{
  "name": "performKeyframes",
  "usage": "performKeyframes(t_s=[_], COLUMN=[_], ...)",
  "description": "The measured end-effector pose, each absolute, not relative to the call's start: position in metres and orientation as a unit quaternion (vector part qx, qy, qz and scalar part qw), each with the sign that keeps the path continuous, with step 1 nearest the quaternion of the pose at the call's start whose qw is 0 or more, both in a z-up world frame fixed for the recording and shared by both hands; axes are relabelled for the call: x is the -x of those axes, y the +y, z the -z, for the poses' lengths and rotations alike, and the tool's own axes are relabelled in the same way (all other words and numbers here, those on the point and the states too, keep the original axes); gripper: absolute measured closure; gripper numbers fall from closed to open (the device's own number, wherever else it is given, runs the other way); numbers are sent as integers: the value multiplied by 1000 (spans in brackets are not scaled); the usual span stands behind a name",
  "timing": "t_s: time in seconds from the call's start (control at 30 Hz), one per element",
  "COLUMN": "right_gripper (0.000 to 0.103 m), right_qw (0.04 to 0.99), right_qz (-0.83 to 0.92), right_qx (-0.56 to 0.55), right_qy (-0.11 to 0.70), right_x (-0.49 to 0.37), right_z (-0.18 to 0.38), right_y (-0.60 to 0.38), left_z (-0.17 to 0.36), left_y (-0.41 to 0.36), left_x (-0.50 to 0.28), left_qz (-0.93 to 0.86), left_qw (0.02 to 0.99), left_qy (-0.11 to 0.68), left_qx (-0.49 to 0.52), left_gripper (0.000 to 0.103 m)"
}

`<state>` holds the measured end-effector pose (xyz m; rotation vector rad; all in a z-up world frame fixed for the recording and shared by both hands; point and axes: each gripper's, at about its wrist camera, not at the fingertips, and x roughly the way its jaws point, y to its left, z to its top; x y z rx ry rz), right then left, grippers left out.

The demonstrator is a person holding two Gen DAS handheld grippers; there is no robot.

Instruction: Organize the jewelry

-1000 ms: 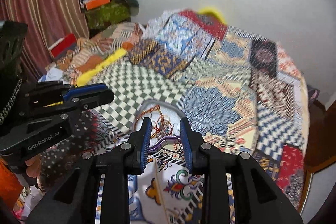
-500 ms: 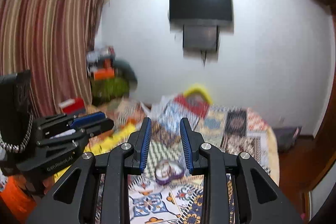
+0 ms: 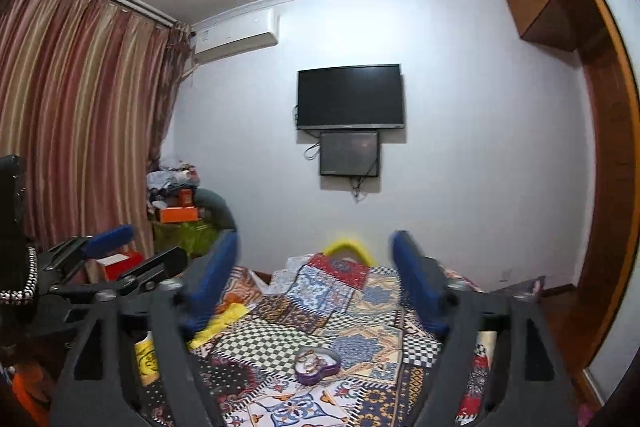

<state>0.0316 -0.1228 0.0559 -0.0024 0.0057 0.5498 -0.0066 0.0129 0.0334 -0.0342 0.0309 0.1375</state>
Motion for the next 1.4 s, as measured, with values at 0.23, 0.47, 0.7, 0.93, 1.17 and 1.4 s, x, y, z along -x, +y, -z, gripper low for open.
performKeyframes(t_s=[0.23, 0.47, 0.7, 0.93, 1.17, 1.4], right_gripper=[0, 0, 0, 0, 0, 0], right_qw=[970, 969, 968, 968, 968, 968], right_qz=[-244, -247, -248, -250, -250, -249], right_qx=[11, 8, 8, 6, 4, 0], right_qy=[0, 14, 23, 31, 32, 36], right_x=[-28, -21, -21, -21, -21, -20], right_z=[-54, -48, -44, -42, -44, -45], right_y=[-121, -132, -137, -140, -144, -146], left_z=[-27, -25, -22, -20, -20, -20], left_y=[17, 14, 14, 15, 13, 13], left_x=[8, 7, 5, 3, 2, 0], left_qz=[-79, -82, -79, -73, -74, -66], left_qw=[996, 996, 996, 996, 996, 996], left_qy=[27, 33, 37, 41, 42, 47], left_qx=[30, 30, 29, 29, 26, 27], left_gripper=[0, 0, 0, 0, 0, 0])
